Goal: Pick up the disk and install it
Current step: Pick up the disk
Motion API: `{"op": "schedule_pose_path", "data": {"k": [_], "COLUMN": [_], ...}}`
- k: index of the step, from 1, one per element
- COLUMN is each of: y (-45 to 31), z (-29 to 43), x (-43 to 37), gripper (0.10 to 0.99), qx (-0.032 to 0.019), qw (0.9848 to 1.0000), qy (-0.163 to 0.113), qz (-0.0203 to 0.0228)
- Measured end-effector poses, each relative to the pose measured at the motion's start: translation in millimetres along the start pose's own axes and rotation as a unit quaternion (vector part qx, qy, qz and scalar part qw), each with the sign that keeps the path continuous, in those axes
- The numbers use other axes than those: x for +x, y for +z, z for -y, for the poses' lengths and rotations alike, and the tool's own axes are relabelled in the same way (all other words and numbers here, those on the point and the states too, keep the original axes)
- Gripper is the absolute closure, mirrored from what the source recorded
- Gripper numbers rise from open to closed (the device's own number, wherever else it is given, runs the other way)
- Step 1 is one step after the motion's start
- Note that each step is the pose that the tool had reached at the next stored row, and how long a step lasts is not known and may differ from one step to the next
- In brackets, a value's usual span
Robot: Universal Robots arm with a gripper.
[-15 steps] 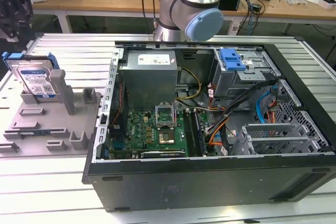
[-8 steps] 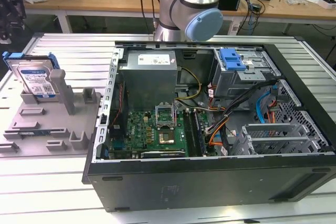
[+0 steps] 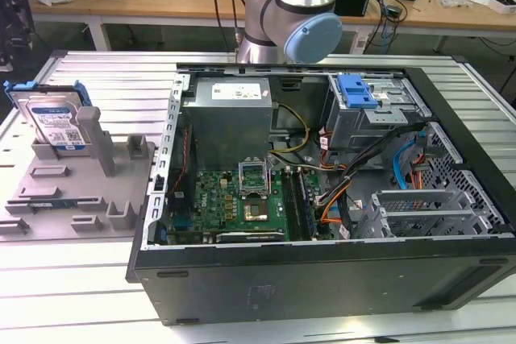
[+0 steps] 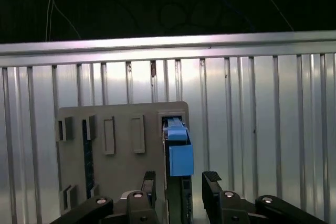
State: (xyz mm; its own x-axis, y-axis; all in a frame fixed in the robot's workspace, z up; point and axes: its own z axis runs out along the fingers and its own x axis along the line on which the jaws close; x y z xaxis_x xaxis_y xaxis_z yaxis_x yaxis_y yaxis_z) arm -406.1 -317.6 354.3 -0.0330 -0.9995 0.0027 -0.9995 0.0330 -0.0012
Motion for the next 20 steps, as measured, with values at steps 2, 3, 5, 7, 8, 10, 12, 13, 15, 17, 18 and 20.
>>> {"op": "schedule_pose_path", "data": {"k": [2, 3, 5, 7, 8, 10, 12, 13, 15, 17, 18, 20], "y": [1.3, 2.2, 3.8, 5.5, 6.1, 7.1, 7.1, 7.3, 7.5, 8.0, 8.1, 9.1], "z": [0.0, 0.0, 0.0, -0.1, -0.1, -0.1, -0.1, -0.1, -0.1, -0.1, -0.1, -0.3], "x": [0.5, 0.7, 1.0, 1.3, 1.3, 1.4, 1.5, 1.5, 1.5, 1.5, 1.5, 1.5], "gripper": [0.604, 0.604, 0.604, 0.604, 0.604, 0.604, 0.604, 0.604, 0.604, 0.604, 0.604, 0.604], "qx": [0.0, 0.0, 0.0, 0.0, 0.0001, 0.0, -0.0001, 0.0001, 0.0, 0.0001, 0.0001, 0.0001], "qw": [1.0, 0.9999, 0.9997, 0.9995, 0.9995, 0.9995, 0.9995, 0.9995, 0.9995, 0.9995, 0.9995, 0.9995], "qy": [-0.01, -0.016, -0.026, -0.031, -0.031, -0.031, -0.031, -0.031, -0.031, -0.031, -0.031, -0.031], "qz": [0.0, -0.0001, -0.0001, 0.0, 0.0, -0.0001, -0.0001, -0.0001, -0.0001, 0.0, -0.0001, 0.0]}}
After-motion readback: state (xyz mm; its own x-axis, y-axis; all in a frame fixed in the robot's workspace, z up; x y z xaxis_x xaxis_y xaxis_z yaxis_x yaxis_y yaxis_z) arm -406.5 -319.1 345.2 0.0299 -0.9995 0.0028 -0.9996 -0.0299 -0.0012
